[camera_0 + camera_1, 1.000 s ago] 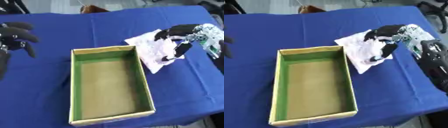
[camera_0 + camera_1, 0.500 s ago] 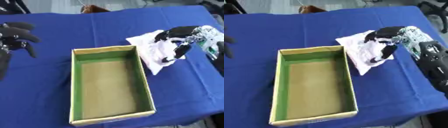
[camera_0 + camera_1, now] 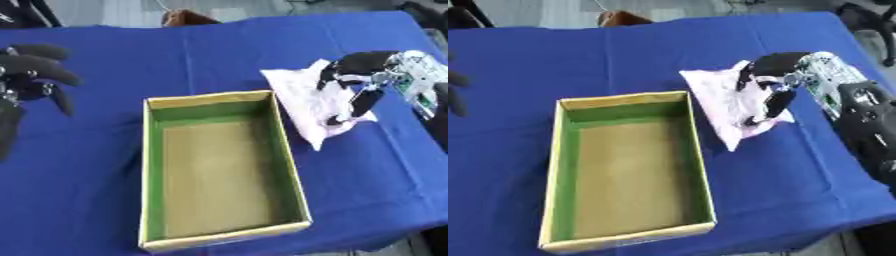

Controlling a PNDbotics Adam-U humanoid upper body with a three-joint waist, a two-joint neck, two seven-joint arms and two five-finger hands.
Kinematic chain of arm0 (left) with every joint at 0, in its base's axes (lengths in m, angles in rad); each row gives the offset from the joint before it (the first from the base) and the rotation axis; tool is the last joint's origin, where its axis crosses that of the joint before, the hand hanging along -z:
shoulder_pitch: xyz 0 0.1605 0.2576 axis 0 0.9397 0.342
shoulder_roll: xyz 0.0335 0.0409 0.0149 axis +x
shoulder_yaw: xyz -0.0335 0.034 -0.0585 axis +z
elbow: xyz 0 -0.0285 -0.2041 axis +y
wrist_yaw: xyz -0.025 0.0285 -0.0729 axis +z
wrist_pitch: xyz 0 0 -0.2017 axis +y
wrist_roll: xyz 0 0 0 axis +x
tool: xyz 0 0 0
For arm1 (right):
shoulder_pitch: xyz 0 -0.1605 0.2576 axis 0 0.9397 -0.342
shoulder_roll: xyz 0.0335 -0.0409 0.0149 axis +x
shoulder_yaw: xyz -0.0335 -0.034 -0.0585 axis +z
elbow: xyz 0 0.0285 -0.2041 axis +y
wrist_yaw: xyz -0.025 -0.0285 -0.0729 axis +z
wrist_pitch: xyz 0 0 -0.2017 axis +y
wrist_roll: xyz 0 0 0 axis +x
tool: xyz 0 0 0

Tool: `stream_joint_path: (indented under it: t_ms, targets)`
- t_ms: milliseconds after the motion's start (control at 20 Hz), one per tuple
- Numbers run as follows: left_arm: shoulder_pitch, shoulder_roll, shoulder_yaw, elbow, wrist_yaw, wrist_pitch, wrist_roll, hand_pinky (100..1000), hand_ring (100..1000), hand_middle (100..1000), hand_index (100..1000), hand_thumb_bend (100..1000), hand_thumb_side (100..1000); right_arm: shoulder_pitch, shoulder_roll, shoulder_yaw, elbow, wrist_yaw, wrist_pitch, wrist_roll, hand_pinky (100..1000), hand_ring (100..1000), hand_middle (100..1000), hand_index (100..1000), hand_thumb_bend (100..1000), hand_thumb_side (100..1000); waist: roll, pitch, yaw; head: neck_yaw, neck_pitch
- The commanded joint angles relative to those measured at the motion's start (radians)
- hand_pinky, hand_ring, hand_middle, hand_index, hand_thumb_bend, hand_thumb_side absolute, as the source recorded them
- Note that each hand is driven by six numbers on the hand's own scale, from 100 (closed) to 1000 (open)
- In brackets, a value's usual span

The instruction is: Pick up objects on the table and place them in the box.

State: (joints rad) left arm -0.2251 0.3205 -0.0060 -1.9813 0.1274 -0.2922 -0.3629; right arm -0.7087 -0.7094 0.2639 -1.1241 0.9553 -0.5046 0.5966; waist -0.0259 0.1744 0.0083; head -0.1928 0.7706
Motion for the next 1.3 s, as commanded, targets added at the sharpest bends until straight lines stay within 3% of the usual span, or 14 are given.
stream_joint_path:
  t_ms: [50,100,150,200,250,400,450,550,900,1050,1300]
  targets:
    - [-0.013,0.003,0.001,-0.019,0.005,-0.004,0.000,415,634,777,783,100,1000,-0.002,-0.022,-0.008,-0.014,0.013,-0.009,-0.016,100,287,541,640,486,405,0.000,-0.010,0.000,-0.015,-0.001]
    - [-0.013,0.003,0.001,-0.019,0.005,-0.005,0.000,415,634,777,783,100,1000,-0.001,-0.023,-0.008,-0.017,0.015,-0.008,-0.026,100,287,541,640,486,405,0.000,-0.010,0.000,-0.015,-0.001]
    - [-0.013,0.003,0.001,-0.019,0.005,-0.005,0.000,415,633,777,783,100,1000,0.001,-0.024,-0.009,-0.018,0.018,-0.007,-0.037,100,222,477,566,418,303,0.000,-0.010,0.000,-0.016,-0.001]
    - [-0.013,0.003,0.001,-0.019,0.005,-0.005,0.001,415,633,777,784,100,1000,0.003,-0.025,-0.010,-0.020,0.022,-0.004,-0.048,100,239,496,590,437,329,0.000,-0.010,0.000,-0.016,-0.001]
    - [-0.013,0.003,0.001,-0.019,0.005,-0.005,0.001,414,631,776,783,100,1000,0.004,-0.026,-0.010,-0.021,0.025,-0.002,-0.058,100,163,408,498,360,240,0.000,-0.010,-0.001,-0.016,-0.001]
    - [-0.013,0.003,0.002,-0.019,0.004,-0.005,0.001,414,631,776,782,100,1000,0.012,-0.028,-0.014,-0.028,0.031,0.007,-0.091,100,123,357,445,309,196,-0.001,-0.009,-0.001,-0.017,-0.001]
    - [-0.013,0.003,0.002,-0.019,0.003,-0.005,0.002,414,631,775,782,100,1000,0.015,-0.028,-0.018,-0.032,0.031,0.012,-0.106,100,100,319,421,241,170,0.000,-0.008,-0.001,-0.017,-0.001]
    - [-0.015,0.001,0.002,-0.019,0.004,-0.005,0.002,414,630,774,783,100,1000,0.029,-0.025,-0.038,-0.053,0.025,0.028,-0.157,100,104,303,411,227,161,0.001,-0.006,0.000,-0.019,-0.001]
    - [-0.040,-0.016,0.002,-0.019,0.006,-0.012,0.003,414,630,774,781,100,1000,0.136,0.051,-0.152,-0.123,0.065,0.151,-0.483,100,100,218,335,196,198,0.025,0.020,0.017,-0.031,-0.001]
    - [-0.043,-0.016,0.005,-0.019,0.007,-0.015,0.006,413,630,773,781,100,1000,0.152,0.063,-0.158,-0.106,0.087,0.166,-0.545,100,100,219,342,203,208,0.028,0.024,0.019,-0.031,-0.001]
    - [-0.041,-0.016,0.003,-0.019,0.004,-0.014,0.006,413,630,773,781,100,1000,0.152,0.055,-0.157,-0.092,0.094,0.162,-0.573,100,100,179,313,185,205,0.027,0.023,0.016,-0.032,-0.001]
